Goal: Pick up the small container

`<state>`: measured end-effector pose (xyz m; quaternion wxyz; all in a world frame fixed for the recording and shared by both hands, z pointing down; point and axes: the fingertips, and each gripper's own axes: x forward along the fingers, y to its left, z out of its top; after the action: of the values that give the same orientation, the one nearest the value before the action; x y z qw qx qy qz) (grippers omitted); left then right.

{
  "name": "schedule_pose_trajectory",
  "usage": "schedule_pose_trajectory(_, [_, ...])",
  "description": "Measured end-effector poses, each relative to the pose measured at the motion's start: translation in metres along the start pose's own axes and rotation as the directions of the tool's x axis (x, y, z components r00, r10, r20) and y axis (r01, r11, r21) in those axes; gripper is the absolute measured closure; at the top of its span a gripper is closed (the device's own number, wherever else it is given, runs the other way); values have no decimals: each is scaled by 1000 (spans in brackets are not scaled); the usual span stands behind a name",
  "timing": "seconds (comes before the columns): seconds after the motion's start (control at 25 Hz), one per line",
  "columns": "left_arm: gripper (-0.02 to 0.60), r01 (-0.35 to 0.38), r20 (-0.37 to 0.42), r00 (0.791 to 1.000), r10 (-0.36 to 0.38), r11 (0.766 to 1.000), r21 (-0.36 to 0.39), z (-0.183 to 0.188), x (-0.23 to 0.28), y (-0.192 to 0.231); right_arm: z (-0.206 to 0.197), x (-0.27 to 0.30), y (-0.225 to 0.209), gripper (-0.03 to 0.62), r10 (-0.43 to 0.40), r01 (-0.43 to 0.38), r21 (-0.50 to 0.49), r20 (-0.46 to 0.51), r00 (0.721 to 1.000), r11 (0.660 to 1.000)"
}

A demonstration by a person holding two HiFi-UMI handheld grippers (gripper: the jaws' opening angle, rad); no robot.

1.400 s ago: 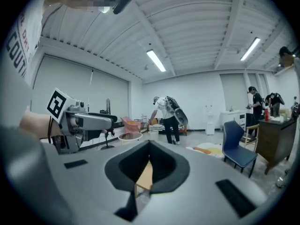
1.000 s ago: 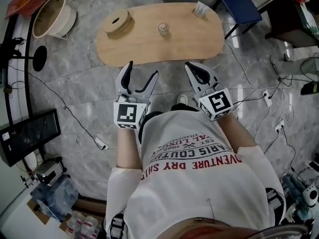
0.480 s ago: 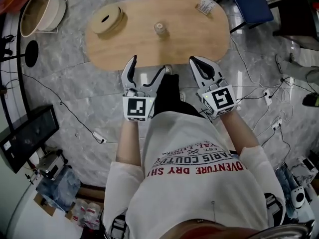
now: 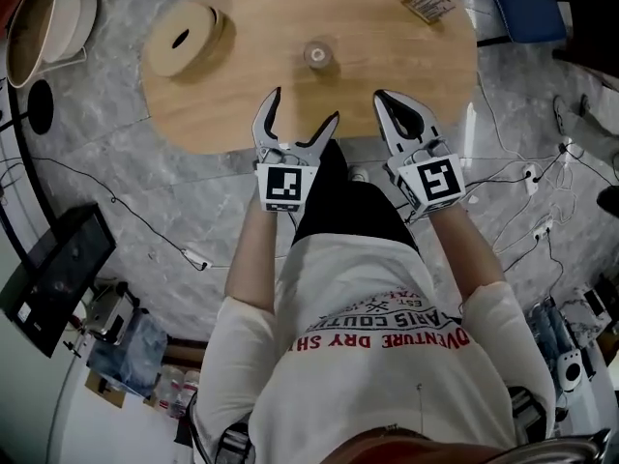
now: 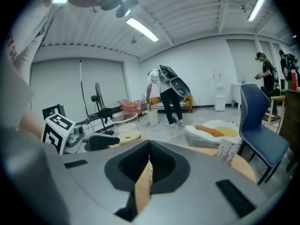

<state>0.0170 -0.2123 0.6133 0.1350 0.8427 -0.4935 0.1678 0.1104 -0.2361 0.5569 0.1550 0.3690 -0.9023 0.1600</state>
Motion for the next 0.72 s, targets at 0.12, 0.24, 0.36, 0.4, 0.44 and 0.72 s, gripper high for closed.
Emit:
schedule_pose_trajectory(0.12, [144,-4,-9,1000,3,999,-33,-36,38,11,-25,30,-16,588,-33,33,-3,-7,999,999])
schedule_pose_trajectory(0.24, [133,-21,-49,999,19,999,-48,-76,71,17,-51,49,-24,588,-60,60,12,-13,998,998])
schedule_pose_trajectory(0.36, [128,-52,-66,997,49,997,-53,-105,101,27,-76,66,-35,588,-66,67,41,-16,998,997])
schedule_pose_trajectory(0.4, [127,-61,-68,996,57,997,-56,-112,111,29,-84,71,-41,588,-67,68,45,-16,998,997])
schedule_pose_trajectory(0.44, [127,-68,-68,996,64,996,-56,-118,120,31,-92,75,-46,588,-69,70,48,-18,997,996])
schedule_pose_trajectory(0.72, [127,-109,-40,993,108,994,-24,-136,163,42,-129,95,-76,588,-81,83,58,-38,996,995])
